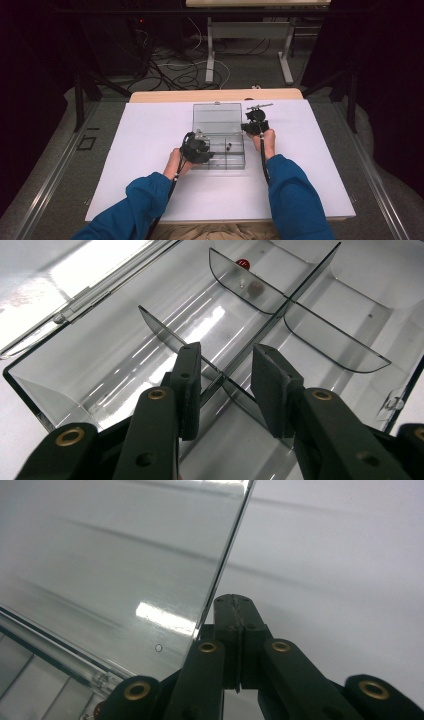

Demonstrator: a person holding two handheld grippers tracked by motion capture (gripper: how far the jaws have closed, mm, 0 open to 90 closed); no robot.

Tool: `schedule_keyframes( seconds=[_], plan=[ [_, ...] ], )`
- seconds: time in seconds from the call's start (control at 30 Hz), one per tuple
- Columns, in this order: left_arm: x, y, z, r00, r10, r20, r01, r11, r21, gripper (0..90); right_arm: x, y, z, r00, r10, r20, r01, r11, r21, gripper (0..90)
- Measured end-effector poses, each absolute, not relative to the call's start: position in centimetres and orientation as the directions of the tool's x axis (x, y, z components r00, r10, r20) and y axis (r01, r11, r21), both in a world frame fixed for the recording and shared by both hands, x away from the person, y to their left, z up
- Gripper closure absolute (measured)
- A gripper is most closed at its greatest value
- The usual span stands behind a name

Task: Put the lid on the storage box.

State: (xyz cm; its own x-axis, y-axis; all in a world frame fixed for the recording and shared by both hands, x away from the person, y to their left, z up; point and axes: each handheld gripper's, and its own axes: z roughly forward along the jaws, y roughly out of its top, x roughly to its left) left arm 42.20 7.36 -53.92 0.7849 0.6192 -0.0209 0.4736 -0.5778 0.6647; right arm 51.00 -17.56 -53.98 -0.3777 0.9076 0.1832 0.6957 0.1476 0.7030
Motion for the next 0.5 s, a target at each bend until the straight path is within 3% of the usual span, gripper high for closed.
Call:
schedule_keyframes(
  seconds=[0.5],
  plan=[
    [42.2, 7.4, -53.9, 0.786, 0.618, -0.021, 0.473, -0.579, 0.664, 65.4, 50.6, -17.9, -52.3, -0.414, 0.897, 0.154, 0.618, 0.153, 0.771, 90.0]
  ],
)
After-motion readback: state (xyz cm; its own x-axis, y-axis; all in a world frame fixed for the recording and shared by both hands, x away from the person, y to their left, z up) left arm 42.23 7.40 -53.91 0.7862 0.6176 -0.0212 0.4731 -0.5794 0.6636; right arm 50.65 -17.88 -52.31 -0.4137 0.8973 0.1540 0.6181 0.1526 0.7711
